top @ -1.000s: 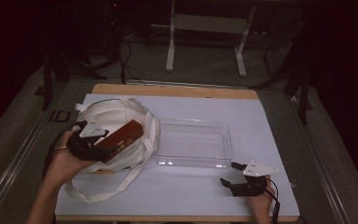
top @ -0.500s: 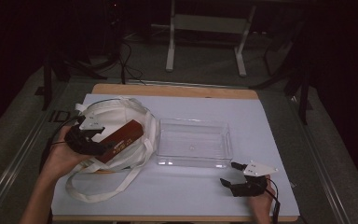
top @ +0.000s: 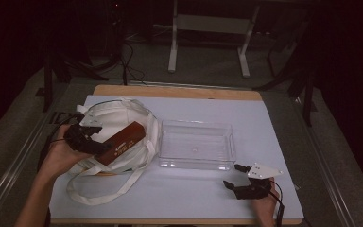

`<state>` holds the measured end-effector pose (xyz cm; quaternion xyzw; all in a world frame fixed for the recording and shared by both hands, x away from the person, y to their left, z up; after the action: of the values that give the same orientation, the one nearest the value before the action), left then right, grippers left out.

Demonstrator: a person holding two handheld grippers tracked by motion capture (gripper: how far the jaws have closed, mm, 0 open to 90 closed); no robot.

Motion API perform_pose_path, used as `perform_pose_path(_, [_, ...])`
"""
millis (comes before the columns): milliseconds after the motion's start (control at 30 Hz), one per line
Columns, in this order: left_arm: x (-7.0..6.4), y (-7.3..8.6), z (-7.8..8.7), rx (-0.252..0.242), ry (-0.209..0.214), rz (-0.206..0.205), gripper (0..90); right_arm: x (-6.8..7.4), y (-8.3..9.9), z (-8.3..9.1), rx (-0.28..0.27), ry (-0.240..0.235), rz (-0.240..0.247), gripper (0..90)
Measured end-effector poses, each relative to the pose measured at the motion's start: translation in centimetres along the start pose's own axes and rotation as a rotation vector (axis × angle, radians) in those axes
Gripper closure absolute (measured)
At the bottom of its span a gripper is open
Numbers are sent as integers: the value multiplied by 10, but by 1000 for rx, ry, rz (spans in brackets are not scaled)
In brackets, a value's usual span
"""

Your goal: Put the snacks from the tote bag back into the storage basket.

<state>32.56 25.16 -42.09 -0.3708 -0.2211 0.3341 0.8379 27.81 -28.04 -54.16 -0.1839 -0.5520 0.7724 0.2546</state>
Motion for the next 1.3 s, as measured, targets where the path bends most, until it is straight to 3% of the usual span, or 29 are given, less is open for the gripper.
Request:
perform_pose_path(333, [8,9,-9,42,21,38,271,0,0,0,2,-2,-2,206])
perform_pose_path(1033, [17,21,-24,144,90,61,256,0,0,0,3,-1,-2,207])
perform_pose_path(1300, [20,27,-29,172,117,101,268,0,0,0,2,-1,-2,206])
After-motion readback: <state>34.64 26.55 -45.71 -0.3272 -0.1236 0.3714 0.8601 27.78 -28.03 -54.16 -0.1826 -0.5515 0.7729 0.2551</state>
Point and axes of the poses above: each handheld gripper's, and its own axes: z roughly backward along the jaws, y roughly out of its underside, x roughly to its left, the point moved 1 cm from there along -z, roughly forward along the jaws, and after that the axes turned 13 degrees about -x, right-handed, at the moved point
